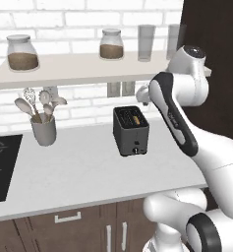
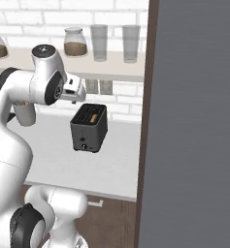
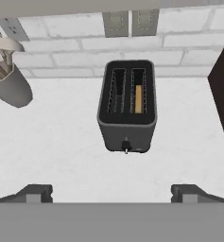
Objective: Start the toaster. Once the lever pops up, take the bread to the plate on the dining counter.
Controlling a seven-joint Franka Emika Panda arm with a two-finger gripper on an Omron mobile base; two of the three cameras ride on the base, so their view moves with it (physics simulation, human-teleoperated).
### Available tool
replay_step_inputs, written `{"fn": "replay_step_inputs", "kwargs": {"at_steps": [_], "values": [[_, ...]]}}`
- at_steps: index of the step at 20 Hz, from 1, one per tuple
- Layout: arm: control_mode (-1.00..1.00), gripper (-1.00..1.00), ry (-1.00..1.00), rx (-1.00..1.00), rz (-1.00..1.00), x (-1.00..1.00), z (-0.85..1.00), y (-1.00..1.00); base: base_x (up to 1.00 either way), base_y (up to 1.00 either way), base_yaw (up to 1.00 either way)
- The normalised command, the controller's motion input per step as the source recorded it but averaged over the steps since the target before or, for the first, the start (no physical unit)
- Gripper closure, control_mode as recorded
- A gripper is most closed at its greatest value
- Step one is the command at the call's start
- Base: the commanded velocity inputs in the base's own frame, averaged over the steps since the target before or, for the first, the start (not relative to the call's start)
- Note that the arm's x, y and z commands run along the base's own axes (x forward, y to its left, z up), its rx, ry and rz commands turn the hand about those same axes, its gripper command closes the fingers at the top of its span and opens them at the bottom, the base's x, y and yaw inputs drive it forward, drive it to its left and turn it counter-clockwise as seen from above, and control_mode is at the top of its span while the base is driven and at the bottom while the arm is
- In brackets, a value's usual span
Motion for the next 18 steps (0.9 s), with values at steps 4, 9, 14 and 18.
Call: {"fn": "replay_step_inputs", "kwargs": {"at_steps": [4,9,14,18], "values": [[-1.0,-1.0,-0.05,-0.13,0.04,0.0,0.0,0.0,0.0,0.0,0.0],[-1.0,-1.0,-0.03,-0.05,0.0,0.0,0.0,0.0,0.0,0.0,0.0],[-1.0,-1.0,0.0,0.0,0.0,0.0,0.0,0.0,0.0,0.0,0.0],[-1.0,-1.0,0.0,0.0,0.0,0.0,0.0,0.0,0.0,0.0,0.0]]}}
